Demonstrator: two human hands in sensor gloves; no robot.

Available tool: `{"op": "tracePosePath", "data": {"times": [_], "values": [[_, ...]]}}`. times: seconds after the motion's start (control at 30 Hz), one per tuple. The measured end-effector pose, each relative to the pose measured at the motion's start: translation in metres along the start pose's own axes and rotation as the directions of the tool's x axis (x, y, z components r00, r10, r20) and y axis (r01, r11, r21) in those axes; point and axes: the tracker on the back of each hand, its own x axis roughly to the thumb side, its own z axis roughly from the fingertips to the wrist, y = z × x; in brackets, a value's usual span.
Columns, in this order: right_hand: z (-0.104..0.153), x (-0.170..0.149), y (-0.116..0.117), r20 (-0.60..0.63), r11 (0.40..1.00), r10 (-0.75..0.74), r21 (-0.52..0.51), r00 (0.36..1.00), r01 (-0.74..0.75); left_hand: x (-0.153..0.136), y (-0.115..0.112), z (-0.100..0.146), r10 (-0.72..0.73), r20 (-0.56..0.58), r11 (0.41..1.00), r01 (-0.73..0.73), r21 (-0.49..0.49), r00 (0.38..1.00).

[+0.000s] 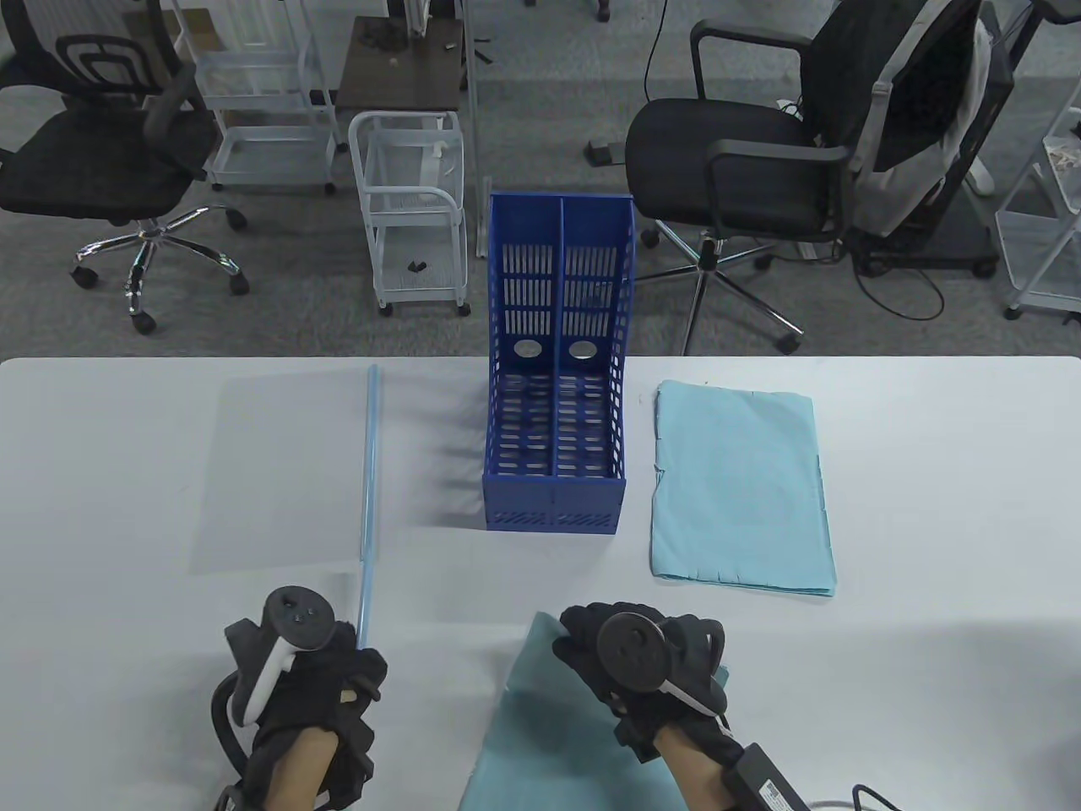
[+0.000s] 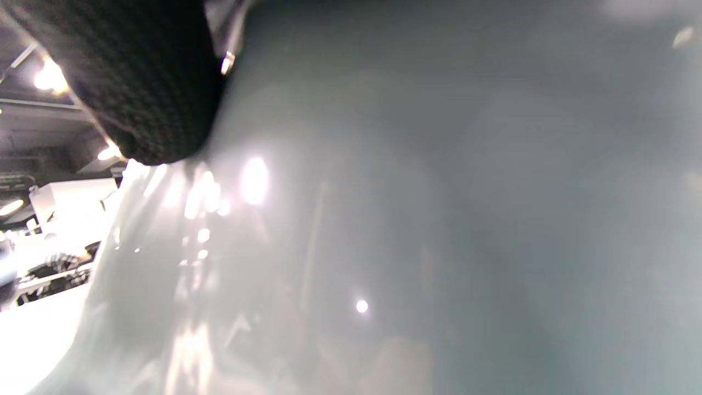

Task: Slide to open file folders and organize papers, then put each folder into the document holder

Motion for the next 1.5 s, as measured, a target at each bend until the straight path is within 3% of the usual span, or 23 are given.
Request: {"op": "tracePosePath", "data": {"times": [0.03, 0.07, 0.13, 0.27, 0.43, 0.5, 0.67, 0.97, 1.13, 1.3, 1.43, 1.5], "values": [[0.0, -0.001, 0.0, 0.004, 1.0, -0.007, 0.014, 1.0, 0.007, 0.005, 0.002, 0.0, 0.093, 0.101, 0.996, -0.094, 0.003, 0.991], [0.0, -0.002, 0.0, 0.012, 0.999, -0.022, 0.026, 1.0, 0.022, 0.012, 0.004, -0.002, 0.248, 0.225, 0.968, -0.249, -0.027, 0.942], [0.0, -0.004, 0.0, 0.033, 0.998, -0.055, 0.046, 0.998, 0.054, 0.026, 0.008, -0.01, 0.48, 0.351, 0.874, -0.472, -0.115, 0.804], [0.001, -0.002, -0.004, 0.063, 0.994, -0.093, 0.057, 0.994, 0.09, 0.047, 0.018, -0.022, 0.71, 0.403, 0.693, -0.675, -0.253, 0.577], [0.004, 0.003, -0.007, 0.1, 0.994, -0.096, 0.07, 0.99, 0.089, 0.05, 0.021, -0.029, 0.724, 0.458, 0.636, -0.757, -0.153, 0.516], [0.004, 0.004, -0.008, 0.106, 0.994, -0.086, 0.073, 0.991, 0.078, 0.048, 0.02, -0.032, 0.758, 0.443, 0.6, -0.778, -0.186, 0.478], [0.004, 0.006, -0.009, 0.116, 0.996, -0.068, 0.071, 0.991, 0.06, 0.045, 0.028, -0.03, 0.769, 0.449, 0.576, -0.798, -0.178, 0.455], [0.007, 0.012, -0.012, 0.142, 0.997, -0.037, 0.07, 0.989, 0.028, 0.046, 0.025, -0.031, 0.809, 0.417, 0.541, -0.804, -0.249, 0.415], [0.007, 0.013, -0.011, 0.143, 0.997, -0.038, 0.076, 0.989, 0.027, 0.049, 0.026, -0.031, 0.8, 0.427, 0.559, -0.781, -0.279, 0.421], [0.007, 0.016, -0.01, 0.144, 0.996, -0.004, 0.089, 0.99, -0.009, 0.057, 0.026, -0.028, 0.755, 0.474, 0.62, -0.728, -0.291, 0.453], [0.008, 0.024, -0.008, 0.163, 0.992, 0.066, 0.1, 0.984, -0.083, 0.079, 0.028, -0.015, 0.661, 0.568, 0.73, -0.598, -0.332, 0.491], [0.009, 0.028, -0.008, 0.172, 0.99, 0.08, 0.103, 0.982, -0.098, 0.089, 0.028, -0.004, 0.601, 0.617, 0.773, -0.565, -0.288, 0.508]]}}
